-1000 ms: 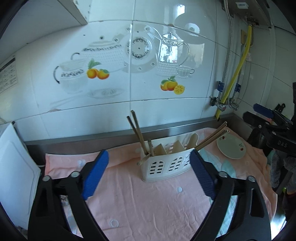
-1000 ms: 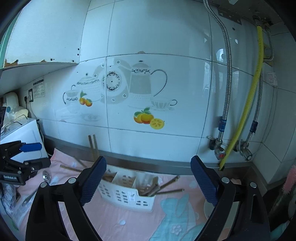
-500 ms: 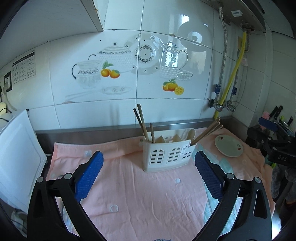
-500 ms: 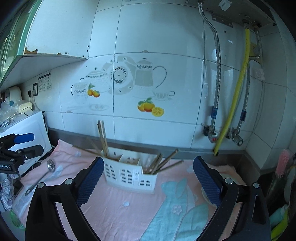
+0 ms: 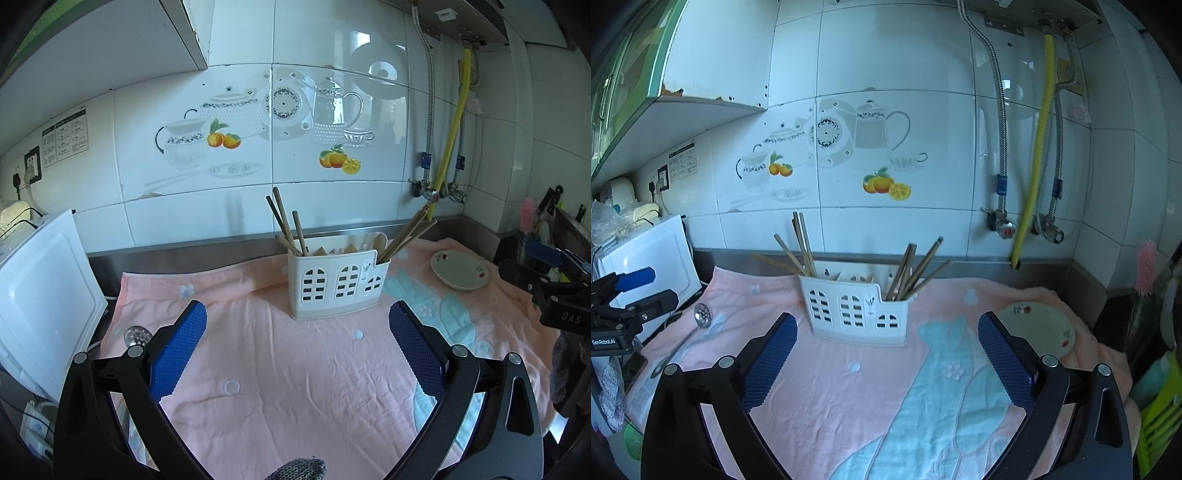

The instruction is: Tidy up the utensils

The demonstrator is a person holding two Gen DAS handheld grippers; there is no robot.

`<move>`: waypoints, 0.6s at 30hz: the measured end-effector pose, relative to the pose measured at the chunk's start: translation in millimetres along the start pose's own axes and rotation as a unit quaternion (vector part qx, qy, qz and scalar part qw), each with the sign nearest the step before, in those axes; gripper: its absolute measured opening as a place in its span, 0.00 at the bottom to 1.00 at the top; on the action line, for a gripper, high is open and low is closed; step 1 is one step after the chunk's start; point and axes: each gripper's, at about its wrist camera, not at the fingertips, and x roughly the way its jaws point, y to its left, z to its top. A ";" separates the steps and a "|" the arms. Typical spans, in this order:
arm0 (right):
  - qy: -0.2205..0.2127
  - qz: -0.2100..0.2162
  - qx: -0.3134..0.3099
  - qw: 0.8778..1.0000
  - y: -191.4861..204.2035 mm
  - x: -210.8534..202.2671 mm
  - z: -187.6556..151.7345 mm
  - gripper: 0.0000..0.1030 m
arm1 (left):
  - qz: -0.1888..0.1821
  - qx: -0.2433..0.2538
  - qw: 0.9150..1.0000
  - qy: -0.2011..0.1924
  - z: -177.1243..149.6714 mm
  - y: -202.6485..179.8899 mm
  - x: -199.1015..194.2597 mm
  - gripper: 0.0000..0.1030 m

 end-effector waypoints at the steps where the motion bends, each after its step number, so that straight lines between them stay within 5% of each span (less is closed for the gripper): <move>1: 0.000 -0.007 -0.002 1.000 2.4 -2.6 -4.7 0.93 | 0.002 0.001 1.000 -0.002 -2.6 -0.7 -2.2 0.95; 18: 0.022 -0.002 0.050 0.999 5.0 -19.7 -49.0 0.93 | -0.008 -0.013 1.000 0.000 -37.1 -2.8 -15.5 0.95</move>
